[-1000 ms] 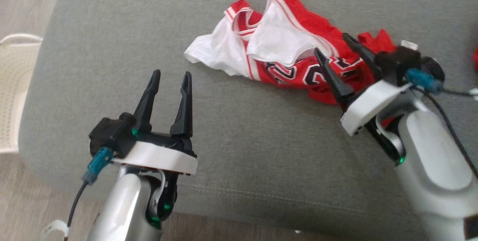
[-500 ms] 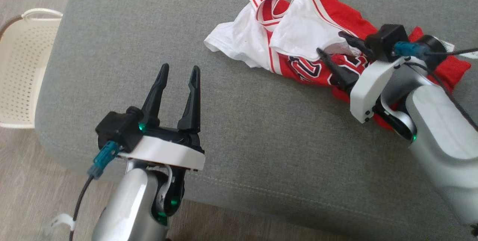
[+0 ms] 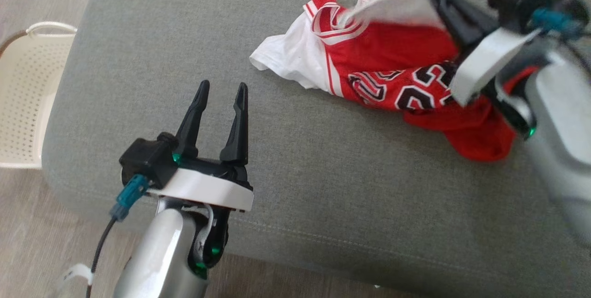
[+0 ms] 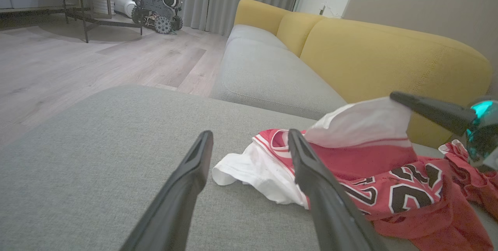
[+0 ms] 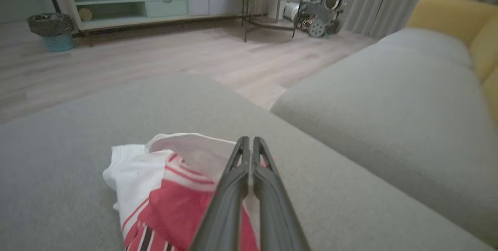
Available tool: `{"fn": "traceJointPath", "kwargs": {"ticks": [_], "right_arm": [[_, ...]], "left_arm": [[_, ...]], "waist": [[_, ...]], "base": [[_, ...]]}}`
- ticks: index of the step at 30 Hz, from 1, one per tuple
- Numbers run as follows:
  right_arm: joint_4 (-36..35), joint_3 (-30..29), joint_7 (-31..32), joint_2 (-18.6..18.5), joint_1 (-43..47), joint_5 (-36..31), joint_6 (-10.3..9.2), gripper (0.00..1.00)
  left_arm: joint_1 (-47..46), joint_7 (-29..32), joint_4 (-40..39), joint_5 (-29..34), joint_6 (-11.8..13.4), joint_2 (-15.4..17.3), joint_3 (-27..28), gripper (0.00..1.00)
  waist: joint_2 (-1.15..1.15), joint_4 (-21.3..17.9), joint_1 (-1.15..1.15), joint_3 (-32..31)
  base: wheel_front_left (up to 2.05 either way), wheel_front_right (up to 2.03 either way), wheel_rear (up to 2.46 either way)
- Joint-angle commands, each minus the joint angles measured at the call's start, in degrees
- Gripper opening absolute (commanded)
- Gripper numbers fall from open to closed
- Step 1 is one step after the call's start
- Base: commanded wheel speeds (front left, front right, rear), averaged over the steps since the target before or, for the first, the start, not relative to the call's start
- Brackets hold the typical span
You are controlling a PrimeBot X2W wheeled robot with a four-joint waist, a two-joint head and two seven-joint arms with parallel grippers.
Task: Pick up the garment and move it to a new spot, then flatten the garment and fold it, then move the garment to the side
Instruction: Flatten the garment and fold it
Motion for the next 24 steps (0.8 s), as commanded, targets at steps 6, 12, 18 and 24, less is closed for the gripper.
{"fn": "traceJointPath", "kwargs": {"ticks": [6, 12, 18, 24], "right_arm": [[-3.3, -3.2, -3.8, 0.8, -9.7, -4.0, 0.36, 0.00], [3.0, -8.7, -3.9, 1.0, -20.3, -9.5, 0.36, 0.00], [11.6, -13.9, -6.2, 2.2, -28.3, -16.3, 0.36, 0.00], [22.7, -11.8, -7.3, 6.3, -30.5, -16.7, 0.36, 1.00]], "left_arm": [[-1.6, -0.7, -1.7, 0.0, 0.0, 0.3, 1.1, 1.00], [-2.4, -0.7, -2.6, -1.6, 0.3, 0.3, -0.7, 1.00], [-2.9, -0.7, -3.2, -3.2, 1.0, 0.3, -2.0, 1.00], [-3.5, -0.7, -3.8, -4.5, 1.4, 0.3, -3.1, 1.00]], "waist": [[0.00, 0.4, 0.00, -0.2], [0.00, 3.6, 0.00, 1.8], [0.00, 7.4, 0.00, 4.4], [0.00, 9.6, 0.00, 6.5]], "base": [[0.00, 0.00, 0.00], [0.00, 0.00, 0.00], [0.00, 0.00, 0.00], [0.00, 0.00, 0.00]]}}
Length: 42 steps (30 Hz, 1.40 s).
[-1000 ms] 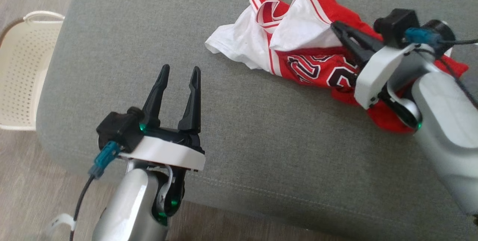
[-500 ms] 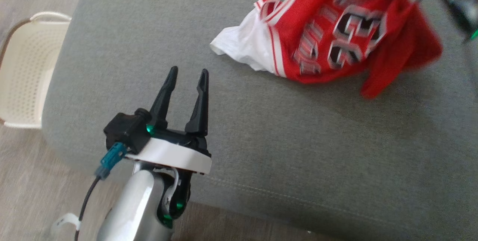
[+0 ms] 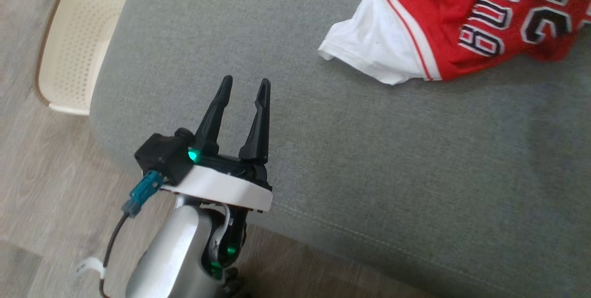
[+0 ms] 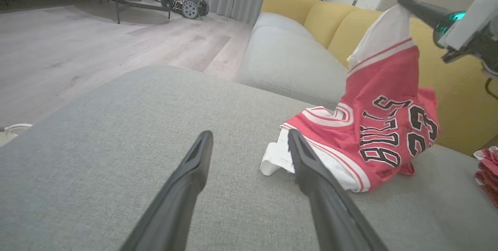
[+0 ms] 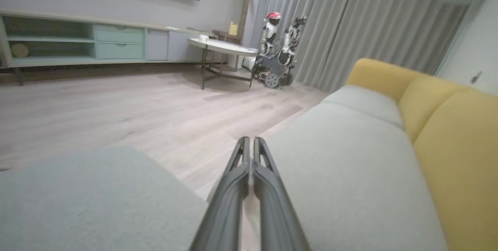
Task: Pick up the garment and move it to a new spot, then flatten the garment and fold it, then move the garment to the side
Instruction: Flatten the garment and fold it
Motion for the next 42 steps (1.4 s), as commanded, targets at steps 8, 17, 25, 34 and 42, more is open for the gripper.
{"fn": "traceJointPath", "kwargs": {"ticks": [8, 17, 25, 34, 42], "right_arm": [[6.1, 3.9, -3.7, 2.9, -1.6, 2.4, 0.36, 1.00], [5.4, 3.1, -10.8, 4.0, 3.3, 9.0, 0.36, 1.00], [-3.5, 0.7, -13.5, 4.0, 15.0, 14.2, 0.36, 1.00], [-21.2, -9.0, -14.1, 6.6, 37.3, 15.2, 0.36, 1.00], [-34.6, -16.4, -12.5, 13.5, 55.7, 9.5, 0.36, 1.00]], "left_arm": [[-3.1, -0.7, -2.0, 0.0, 0.6, 0.4, 1.6, 1.00], [-2.9, -0.7, -0.9, 2.9, -0.4, 0.4, 4.2, 1.00], [-2.1, -0.7, 0.4, 4.9, -1.3, 0.4, 6.9, 1.00], [-0.3, -0.7, 1.6, 5.7, -1.9, 0.4, 9.0, 1.00], [2.5, -0.7, 1.1, 6.5, -2.3, 0.4, 9.5, 1.00]], "waist": [[0.00, -1.6, -0.01, -0.1], [0.00, -9.3, -0.01, -4.5], [0.00, -15.9, -0.01, -8.7], [0.00, -21.6, -0.01, -12.0], [0.00, -23.9, -0.01, -13.0]], "base": [[0.00, 0.00, 0.00], [0.00, 0.00, 0.00], [0.00, 0.00, 0.00], [0.00, 0.00, 0.00], [0.00, 0.00, 0.00]]}}
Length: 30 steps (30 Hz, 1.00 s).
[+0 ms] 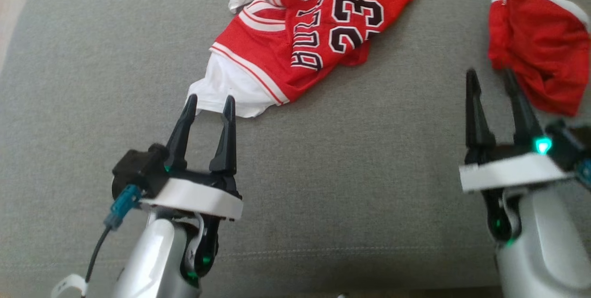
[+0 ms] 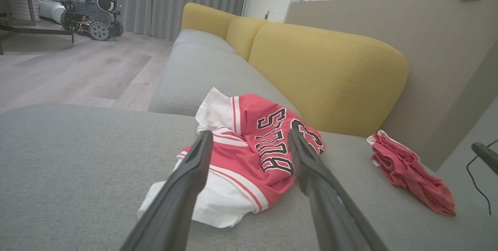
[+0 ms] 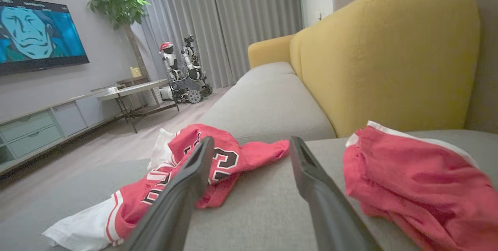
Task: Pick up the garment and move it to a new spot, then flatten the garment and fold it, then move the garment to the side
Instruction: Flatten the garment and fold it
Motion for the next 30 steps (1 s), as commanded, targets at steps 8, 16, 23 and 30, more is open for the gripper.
{"fn": "traceJointPath", "kwargs": {"ticks": [8, 16, 23, 30], "right_arm": [[-8.2, -2.0, 3.2, 3.4, 4.3, -4.1, 0.36, 1.00], [-6.0, -0.9, 8.5, 3.3, 1.2, -4.6, 0.36, 1.00], [1.4, -1.0, 14.4, 1.9, -4.9, -5.0, 0.36, 1.00], [10.2, -3.5, 17.6, 0.9, -11.9, -4.3, 0.36, 1.00]], "left_arm": [[-0.5, -0.7, -2.6, 1.0, -0.6, 0.4, 1.6, 1.00], [-1.8, -0.7, -2.6, 0.8, -0.4, 0.4, -0.5, 1.00], [-3.0, -0.7, -2.6, -0.3, -0.3, 0.4, -1.7, 1.00], [-4.2, -0.7, -3.2, -1.6, 0.5, 0.4, -3.6, 1.00]], "waist": [[0.00, 0.4, 0.00, 0.8], [0.00, 4.4, 0.00, 4.0], [0.00, 8.6, 0.00, 7.0], [0.00, 13.2, 0.00, 9.6]], "base": [[0.00, 0.00, 0.00], [0.00, 0.00, 0.00], [0.00, 0.00, 0.00], [0.00, 0.00, 0.00]]}}
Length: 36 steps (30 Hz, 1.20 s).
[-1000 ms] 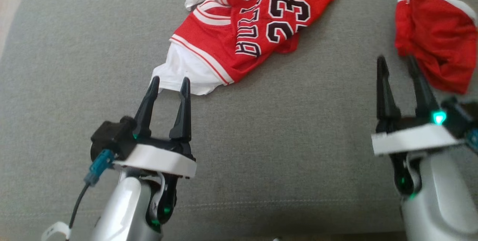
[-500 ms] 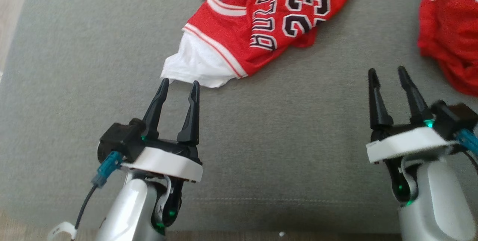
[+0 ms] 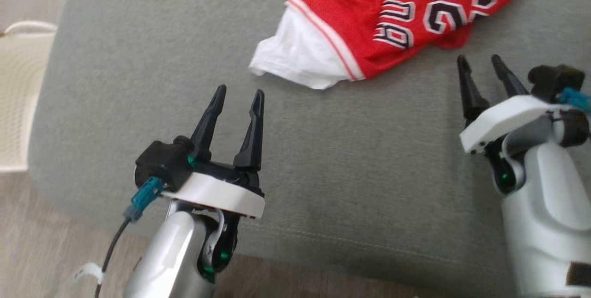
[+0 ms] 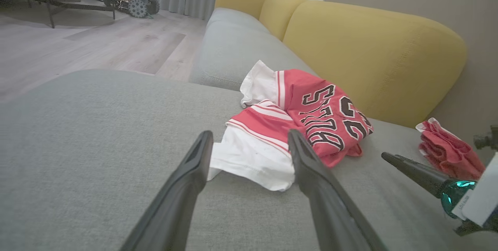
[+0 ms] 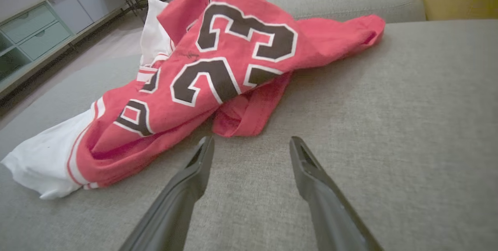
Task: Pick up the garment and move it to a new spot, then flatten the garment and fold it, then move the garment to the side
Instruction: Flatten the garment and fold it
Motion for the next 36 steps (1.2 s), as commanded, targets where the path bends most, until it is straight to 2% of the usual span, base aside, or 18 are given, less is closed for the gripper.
{"fn": "traceJointPath", "kwargs": {"ticks": [1, 6, 18, 19, 20, 28, 36], "right_arm": [[-1.0, 0.8, 0.3, -0.1, -1.7, 0.8, 0.36, 1.00], [4.8, -1.1, 1.6, -1.5, -6.3, 0.6, 0.36, 1.00], [12.7, 0.8, -1.1, -2.5, -11.7, 2.0, 0.36, 1.00], [13.7, 1.4, -1.7, -2.5, -12.1, 2.5, 0.36, 0.40], [14.1, 1.7, -2.3, -2.4, -12.2, 2.7, 0.36, 0.00], [14.9, 5.2, -7.5, -3.7, -11.6, 0.2, 0.36, 0.00], [8.5, 9.7, -6.6, -7.8, -9.8, -2.6, 0.36, 0.00]], "left_arm": [[-2.3, -0.7, -2.3, -0.3, 0.5, 0.4, 1.5, 1.00], [-3.0, -0.7, -2.7, -0.8, 1.0, 0.4, 0.7, 1.00], [-3.6, -0.7, -2.9, -1.5, 1.7, 0.4, 0.0, 1.00], [-3.5, -0.7, -2.6, -1.3, 1.6, 0.4, 0.0, 1.00], [-3.5, -0.7, -2.5, -1.3, 1.6, 0.4, 0.0, 1.00], [-2.3, -0.7, -1.8, -0.3, 1.2, 0.4, 1.4, 1.00], [-0.7, -0.7, -1.6, 0.0, 0.8, 0.4, 2.5, 1.00]], "waist": [[0.00, 1.7, 0.00, 1.4], [0.00, 3.6, 0.00, 2.8], [0.00, 4.8, 0.00, 3.7], [0.00, 4.7, 0.00, 3.4], [0.00, 4.6, 0.00, 3.2], [0.00, 1.9, 0.00, -0.4], [0.00, -2.4, 0.00, -4.9]], "base": [[0.00, 0.00, 0.00], [0.00, 0.00, 0.00], [0.00, 0.00, 0.00], [0.00, 0.00, 0.00], [0.00, 0.00, 0.00], [0.00, 0.00, 0.00], [0.00, 0.00, 0.00]]}}
